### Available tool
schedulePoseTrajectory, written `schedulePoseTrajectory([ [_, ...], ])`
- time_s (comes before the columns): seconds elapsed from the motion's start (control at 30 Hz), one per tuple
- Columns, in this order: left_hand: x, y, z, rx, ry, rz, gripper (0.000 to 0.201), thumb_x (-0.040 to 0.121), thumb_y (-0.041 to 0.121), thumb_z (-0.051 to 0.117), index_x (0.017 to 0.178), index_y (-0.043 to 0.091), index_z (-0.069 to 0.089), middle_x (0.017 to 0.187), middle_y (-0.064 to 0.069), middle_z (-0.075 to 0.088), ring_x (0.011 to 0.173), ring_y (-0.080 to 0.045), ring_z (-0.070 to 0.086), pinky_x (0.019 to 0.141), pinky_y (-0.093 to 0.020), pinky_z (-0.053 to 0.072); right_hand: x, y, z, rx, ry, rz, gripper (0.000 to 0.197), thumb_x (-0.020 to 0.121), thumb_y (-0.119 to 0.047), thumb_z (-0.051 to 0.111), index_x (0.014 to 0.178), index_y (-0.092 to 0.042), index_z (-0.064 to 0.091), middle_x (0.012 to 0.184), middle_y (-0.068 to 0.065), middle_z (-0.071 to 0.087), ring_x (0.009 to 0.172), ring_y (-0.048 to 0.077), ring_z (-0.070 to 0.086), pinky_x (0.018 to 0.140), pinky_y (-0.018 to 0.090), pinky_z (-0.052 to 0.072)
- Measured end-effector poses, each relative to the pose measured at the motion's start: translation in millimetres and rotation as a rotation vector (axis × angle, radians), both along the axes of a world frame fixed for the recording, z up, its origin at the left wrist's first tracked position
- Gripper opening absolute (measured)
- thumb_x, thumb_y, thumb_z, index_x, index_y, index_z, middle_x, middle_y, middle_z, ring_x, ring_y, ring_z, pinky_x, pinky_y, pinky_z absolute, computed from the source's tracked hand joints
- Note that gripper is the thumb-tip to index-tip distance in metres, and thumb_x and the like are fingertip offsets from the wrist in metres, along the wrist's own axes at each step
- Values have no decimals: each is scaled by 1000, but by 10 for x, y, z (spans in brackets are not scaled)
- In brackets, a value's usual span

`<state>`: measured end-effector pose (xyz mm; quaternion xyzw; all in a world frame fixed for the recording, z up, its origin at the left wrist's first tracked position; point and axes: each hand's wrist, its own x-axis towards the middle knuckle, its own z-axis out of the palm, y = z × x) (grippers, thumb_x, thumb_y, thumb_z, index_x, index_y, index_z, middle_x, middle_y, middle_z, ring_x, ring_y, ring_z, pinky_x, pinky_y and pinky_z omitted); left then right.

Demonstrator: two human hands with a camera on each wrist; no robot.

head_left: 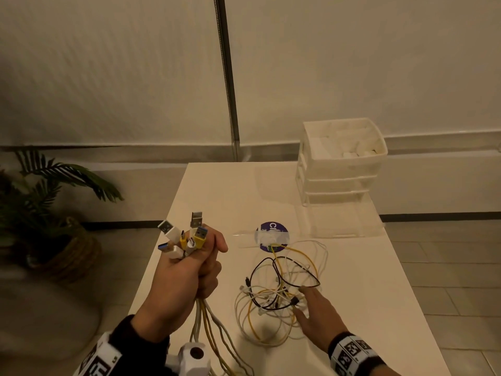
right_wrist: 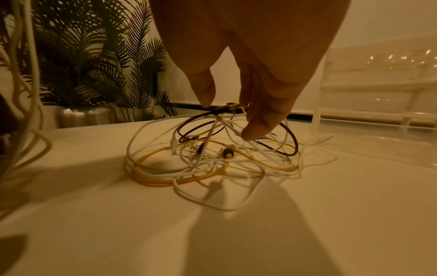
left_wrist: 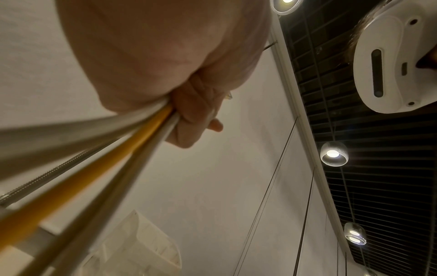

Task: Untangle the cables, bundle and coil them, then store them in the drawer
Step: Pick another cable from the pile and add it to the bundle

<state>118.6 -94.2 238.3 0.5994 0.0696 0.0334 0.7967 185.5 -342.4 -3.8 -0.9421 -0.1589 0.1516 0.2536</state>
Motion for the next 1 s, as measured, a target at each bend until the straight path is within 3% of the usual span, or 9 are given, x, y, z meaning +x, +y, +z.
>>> schedulePoseTrajectory([
  [0.1, 13, 17, -1, -12, -20, -31, 31, 95, 32, 56, 77, 7, 59, 55, -3, 21, 41, -9, 17, 41, -15, 21, 35, 95, 31, -121, -10, 69, 45, 97, -29, 45, 140, -18, 38, 137, 0, 47, 125, 23, 45, 97, 32, 41],
  [0.27, 35, 34, 8, 25, -15, -25, 29, 96, 31, 53, 85, 7, 64, 60, -9, 16, 45, -13, 12, 42, -20, 15, 127, 126, 459, -44, 6, 156, 14, 90, -30, 58, 101, -22, 59, 97, -7, 53, 98, 16, 53, 80, 26, 40],
  [0.37, 72, 55, 27, 42, -17, -14, 25, 97, 28, 52, 97, 8, 67, 63, -8, 16, 48, -15, 10, 43, -22, 14, 229, 11, 908, 212, 33, 155, 13, 79, -26, 74, 84, -32, 63, 90, -11, 59, 83, 3, 57, 73, 16, 44],
  [0.43, 107, 59, 42, 42, -14, -17, 29, 92, 29, 49, 102, 8, 67, 62, -6, 18, 48, -15, 12, 43, -22, 14, 294, -2, 1237, 462, 137, 21, 13, 79, -14, 75, 82, -21, 64, 92, -3, 67, 85, 6, 63, 70, 16, 48],
  [0.57, 190, 41, 47, 55, -44, -48, 33, 92, 32, 49, 105, 6, 66, 65, -9, 17, 49, -16, 11, 43, -23, 14, 424, 174, 1726, 1218, 582, -289, 12, 96, -9, 49, 84, -6, 49, 101, 24, 70, 96, 35, 67, 85, 45, 50],
  [0.67, 238, 21, 49, 46, -61, -63, 31, 96, 33, 51, 103, 7, 66, 66, -11, 15, 49, -17, 10, 43, -23, 13, 533, 373, 1904, 1499, 729, -516, 28, 102, -28, 39, 82, -10, 48, 76, 14, 63, 73, 33, 64, 84, 54, 50],
  [0.73, 257, 7, 74, 43, -55, -74, 33, 92, 34, 49, 103, 7, 65, 66, -10, 16, 50, -17, 10, 43, -23, 13, 579, 507, 1983, 1470, 694, -606, 31, 101, -35, 40, 83, -11, 49, 62, 5, 49, 51, 19, 46, 57, 36, 49],
  [0.8, 284, -3, 91, 29, -47, -77, 36, 90, 34, 48, 106, 7, 65, 65, -9, 17, 49, -16, 11, 43, -22, 13, 564, 599, 2072, 1392, 622, -616, 31, 100, -34, 44, 88, -8, 54, 59, 2, 45, 45, 13, 34, 44, 26, 33],
  [1.0, 387, -101, 134, -110, 17, -80, 42, 84, 41, 55, 115, 16, 69, 71, -11, 11, 53, -18, 7, 45, -24, 10, 132, 815, 2455, 1274, 425, -264, 19, 92, 4, 50, 98, 0, 67, 73, 8, 62, 59, 16, 51, 58, 28, 43],
])
